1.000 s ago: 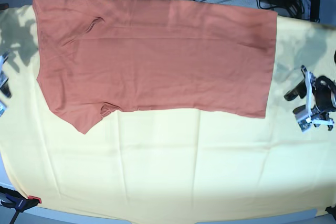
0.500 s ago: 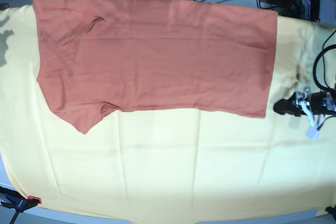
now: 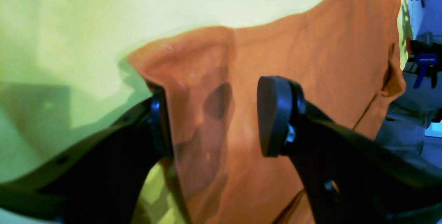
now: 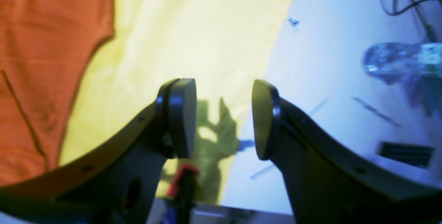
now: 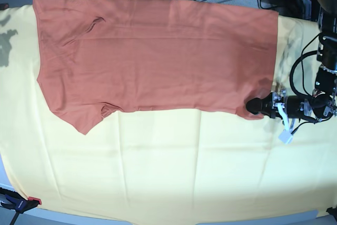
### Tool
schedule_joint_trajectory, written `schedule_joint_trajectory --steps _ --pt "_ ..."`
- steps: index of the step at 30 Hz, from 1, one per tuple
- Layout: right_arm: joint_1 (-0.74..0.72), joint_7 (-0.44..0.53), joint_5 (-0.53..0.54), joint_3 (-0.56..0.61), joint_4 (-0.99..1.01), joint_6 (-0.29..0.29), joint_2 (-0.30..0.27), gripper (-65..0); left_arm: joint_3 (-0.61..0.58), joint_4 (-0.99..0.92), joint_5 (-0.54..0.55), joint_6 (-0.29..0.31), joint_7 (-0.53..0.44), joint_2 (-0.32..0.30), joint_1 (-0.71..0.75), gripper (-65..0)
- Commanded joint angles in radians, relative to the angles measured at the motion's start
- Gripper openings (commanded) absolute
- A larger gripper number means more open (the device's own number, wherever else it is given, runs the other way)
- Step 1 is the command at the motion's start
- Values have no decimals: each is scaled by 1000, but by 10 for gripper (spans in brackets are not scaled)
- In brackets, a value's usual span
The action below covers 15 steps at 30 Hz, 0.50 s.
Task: Fold the T-shirt properly
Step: 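Grasp the hem corners with the left then the right gripper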
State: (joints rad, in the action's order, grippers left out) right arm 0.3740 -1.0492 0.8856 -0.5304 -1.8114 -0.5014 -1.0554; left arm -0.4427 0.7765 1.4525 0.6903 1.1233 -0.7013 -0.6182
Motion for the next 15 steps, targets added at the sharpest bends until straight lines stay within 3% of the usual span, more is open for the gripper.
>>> schedule_joint_trajectory --steps 1,4,8,12,15 --pt "-8 23 17 -14 -5 -4 -5 -363 5 9 5 8 6 -10 -23 -294" --pt "-8 38 39 -14 -5 -28 74 -363 5 9 5 8 2 -12 -23 -364" --pt "-8 118 39 -14 -5 -69 180 -363 5 9 5 8 -1 -11 -23 -638" --pt "-18 281 21 -14 -5 -113 267 -362 5 9 4 8 -1 -11 -23 -650" --pt "-101 297 -58 -13 -5 -81 339 -315 5 9 5 8 -6 -11 -23 -650"
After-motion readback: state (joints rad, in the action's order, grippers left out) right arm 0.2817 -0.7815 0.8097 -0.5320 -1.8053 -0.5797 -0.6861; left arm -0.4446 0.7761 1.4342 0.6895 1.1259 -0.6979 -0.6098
